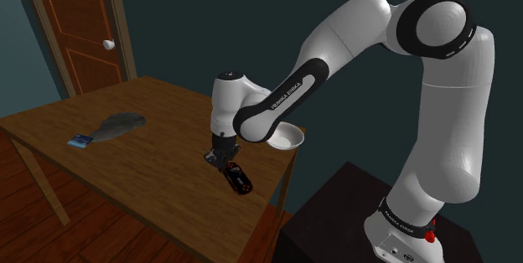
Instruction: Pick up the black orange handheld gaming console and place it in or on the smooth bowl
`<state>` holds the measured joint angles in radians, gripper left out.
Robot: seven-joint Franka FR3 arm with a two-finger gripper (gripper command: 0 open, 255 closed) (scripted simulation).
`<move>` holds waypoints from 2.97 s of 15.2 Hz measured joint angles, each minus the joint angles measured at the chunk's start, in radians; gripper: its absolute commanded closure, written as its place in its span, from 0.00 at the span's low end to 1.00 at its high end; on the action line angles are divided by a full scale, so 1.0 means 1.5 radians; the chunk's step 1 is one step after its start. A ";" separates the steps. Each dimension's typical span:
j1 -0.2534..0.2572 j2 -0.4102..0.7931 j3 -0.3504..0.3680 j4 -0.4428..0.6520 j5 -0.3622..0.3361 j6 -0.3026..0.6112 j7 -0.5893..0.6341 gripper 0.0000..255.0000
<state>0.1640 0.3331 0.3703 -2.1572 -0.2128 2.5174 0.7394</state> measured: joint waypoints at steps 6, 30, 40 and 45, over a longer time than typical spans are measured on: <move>-0.007 -0.018 0.006 -0.033 0.007 0.011 -0.014 0.00; -0.020 -0.046 0.011 -0.190 -0.003 0.113 -0.053 1.00; -0.028 -0.065 0.021 -0.192 0.015 0.096 -0.066 1.00; -0.041 -0.112 0.041 -0.192 0.057 0.054 -0.096 1.00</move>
<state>0.1028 0.1653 0.4317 -2.4449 -0.1267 2.5983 0.5950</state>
